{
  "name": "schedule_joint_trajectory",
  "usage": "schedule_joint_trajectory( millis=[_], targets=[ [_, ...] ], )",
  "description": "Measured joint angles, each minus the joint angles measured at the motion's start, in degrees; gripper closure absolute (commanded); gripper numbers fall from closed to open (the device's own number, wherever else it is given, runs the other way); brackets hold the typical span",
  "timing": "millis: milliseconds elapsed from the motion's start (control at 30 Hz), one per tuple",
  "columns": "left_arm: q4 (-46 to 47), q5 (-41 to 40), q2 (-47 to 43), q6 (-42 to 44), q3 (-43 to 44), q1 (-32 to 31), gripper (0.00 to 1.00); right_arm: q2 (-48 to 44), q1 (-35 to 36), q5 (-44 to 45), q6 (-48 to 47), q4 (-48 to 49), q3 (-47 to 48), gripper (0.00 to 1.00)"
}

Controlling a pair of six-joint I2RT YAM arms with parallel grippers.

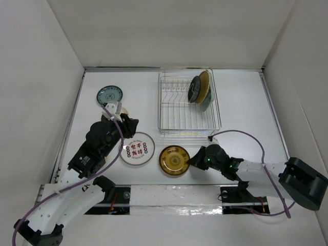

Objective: Load the plates into the dish rack

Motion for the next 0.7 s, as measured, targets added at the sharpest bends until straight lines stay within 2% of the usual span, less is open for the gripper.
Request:
schedule_joint_trajectory(
  millis=[167, 333, 433, 533, 633, 700],
  targets=[
    [-0.02, -0.02, -0.11, 0.00, 0.00, 0.02, 0.73, 1.68, 2.45, -0.44, -1.05, -0.59, 2.08, 1.00],
    [-0.02, -0.07, -1.73, 0.00, 0.00, 0.02, 0.73, -4.85, 9.01, -2.82, -12.31, -16.46, 12.41, 1.00],
    [-0.02, -0.52, -3.02, -0.02, 0.00, 0.02, 0.72, -7.69, 10.32, -2.21, -20.41, -26.21, 25.81, 1.00],
    [-0.04, -1.92, -4.61, -0.37, 0.00, 0.02, 0.72, -6.40, 6.14, 1.88, -26.73, -30.23, 41.24, 1.00],
    [-0.09, -3.63, -5.86, -0.85, -0.02, 0.02, 0.72, 1.86, -1.97, 10.19, -32.30, -34.10, 57.92, 1.00],
    [-0.22, -4.57, -6.58, -1.16, 0.00, 0.02, 0.71, 9.51, -5.33, 18.73, -35.63, -36.92, 68.13, 1.00]
  ],
)
